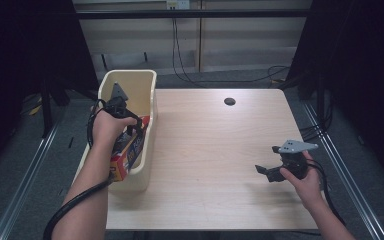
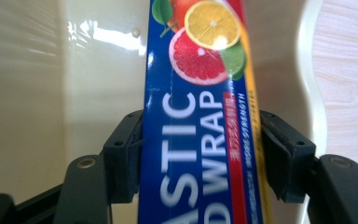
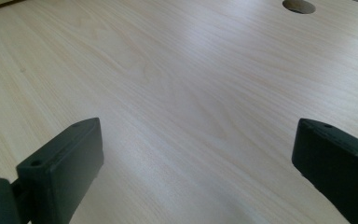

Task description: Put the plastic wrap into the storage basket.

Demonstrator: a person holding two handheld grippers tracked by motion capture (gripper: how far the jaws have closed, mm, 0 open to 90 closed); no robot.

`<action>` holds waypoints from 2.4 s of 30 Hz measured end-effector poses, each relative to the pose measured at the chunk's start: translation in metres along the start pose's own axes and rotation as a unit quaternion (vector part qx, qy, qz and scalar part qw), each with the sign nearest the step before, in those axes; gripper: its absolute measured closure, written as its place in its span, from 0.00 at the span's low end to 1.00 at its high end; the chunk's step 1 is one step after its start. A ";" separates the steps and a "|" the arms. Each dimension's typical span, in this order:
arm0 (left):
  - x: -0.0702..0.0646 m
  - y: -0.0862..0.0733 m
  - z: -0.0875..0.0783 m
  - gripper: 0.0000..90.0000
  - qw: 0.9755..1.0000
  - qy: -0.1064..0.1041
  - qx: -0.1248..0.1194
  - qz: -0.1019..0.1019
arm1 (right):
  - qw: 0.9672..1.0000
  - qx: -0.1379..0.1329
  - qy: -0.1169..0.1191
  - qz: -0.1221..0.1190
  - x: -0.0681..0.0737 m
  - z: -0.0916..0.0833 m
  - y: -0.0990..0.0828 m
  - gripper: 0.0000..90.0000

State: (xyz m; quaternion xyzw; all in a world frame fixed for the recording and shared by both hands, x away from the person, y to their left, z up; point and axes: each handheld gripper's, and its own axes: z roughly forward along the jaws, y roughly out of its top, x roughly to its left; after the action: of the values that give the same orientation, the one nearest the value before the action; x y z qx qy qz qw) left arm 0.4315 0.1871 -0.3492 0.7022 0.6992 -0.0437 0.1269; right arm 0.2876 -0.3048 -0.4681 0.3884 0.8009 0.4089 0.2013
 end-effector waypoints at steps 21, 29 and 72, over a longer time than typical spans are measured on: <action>-0.016 -0.001 -0.042 0.33 0.997 -0.049 -0.056 0.019 | 1.000 0.000 0.000 0.001 0.001 -0.001 0.001 0.02; -0.029 -0.003 -0.052 0.26 0.995 -0.064 -0.067 0.040 | 1.000 -0.001 -0.001 -0.002 0.001 0.000 0.002 0.02; -0.109 -0.010 -0.040 0.16 0.978 -0.115 -0.078 0.158 | 1.000 0.001 0.001 -0.007 0.003 -0.004 0.000 0.02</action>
State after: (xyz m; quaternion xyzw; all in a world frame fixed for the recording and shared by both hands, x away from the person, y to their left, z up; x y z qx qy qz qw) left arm 0.4152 0.0909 -0.2856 0.7821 0.5613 -0.0486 0.2662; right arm 0.2836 -0.3039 -0.4657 0.3827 0.8040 0.4075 0.2025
